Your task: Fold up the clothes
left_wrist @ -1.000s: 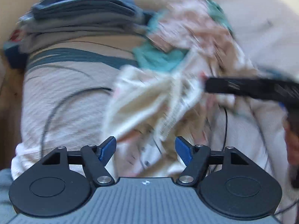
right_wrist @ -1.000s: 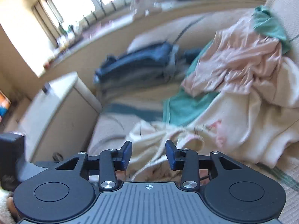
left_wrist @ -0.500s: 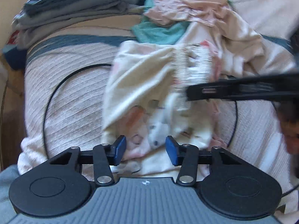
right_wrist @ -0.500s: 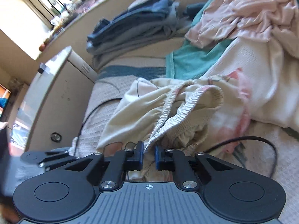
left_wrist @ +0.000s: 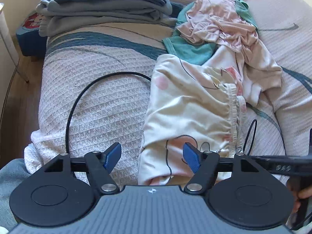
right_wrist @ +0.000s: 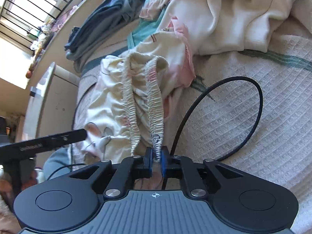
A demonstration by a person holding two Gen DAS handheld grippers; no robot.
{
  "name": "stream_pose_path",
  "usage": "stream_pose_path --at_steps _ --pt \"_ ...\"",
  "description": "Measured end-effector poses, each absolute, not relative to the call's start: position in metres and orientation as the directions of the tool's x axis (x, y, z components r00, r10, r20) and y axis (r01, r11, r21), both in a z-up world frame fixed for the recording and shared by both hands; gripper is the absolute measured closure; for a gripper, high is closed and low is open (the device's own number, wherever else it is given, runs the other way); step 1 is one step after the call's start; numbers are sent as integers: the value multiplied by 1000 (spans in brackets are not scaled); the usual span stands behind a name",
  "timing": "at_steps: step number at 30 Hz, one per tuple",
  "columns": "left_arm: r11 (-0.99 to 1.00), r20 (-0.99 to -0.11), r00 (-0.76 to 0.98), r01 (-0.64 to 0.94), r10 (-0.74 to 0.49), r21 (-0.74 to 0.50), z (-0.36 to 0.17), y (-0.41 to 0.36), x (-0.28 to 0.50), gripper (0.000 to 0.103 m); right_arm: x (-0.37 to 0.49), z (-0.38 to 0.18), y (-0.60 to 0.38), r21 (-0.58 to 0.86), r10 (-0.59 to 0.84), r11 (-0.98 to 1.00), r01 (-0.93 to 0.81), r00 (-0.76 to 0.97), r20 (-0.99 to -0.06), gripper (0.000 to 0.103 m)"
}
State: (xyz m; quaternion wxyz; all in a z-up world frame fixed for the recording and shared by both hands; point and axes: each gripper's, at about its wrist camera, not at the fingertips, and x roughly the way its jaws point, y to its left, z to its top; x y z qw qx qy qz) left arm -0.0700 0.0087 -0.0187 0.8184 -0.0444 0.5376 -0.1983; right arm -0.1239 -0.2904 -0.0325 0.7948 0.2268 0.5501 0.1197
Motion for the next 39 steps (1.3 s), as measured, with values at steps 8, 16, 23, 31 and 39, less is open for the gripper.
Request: stream_pose_path --at_steps 8,16,23,31,39 --pt "931 -840 408 224 -357 -287 -11 14 -62 25 -121 11 -306 346 313 938 -13 459 -832 70" --pt "932 -824 474 321 -310 -166 -1 -22 -30 26 -115 7 -305 420 374 907 -43 542 -752 23" --pt "915 -843 432 371 -320 -157 -17 -51 -3 34 -109 -13 -283 413 392 908 -78 507 -768 23" --pt "914 -866 379 357 -328 -190 -37 -56 2 45 -101 -9 -281 361 334 931 -56 534 -777 23" --pt "915 -860 375 338 -345 -219 -39 -61 2 62 -102 22 -272 338 359 929 -153 595 -719 22"
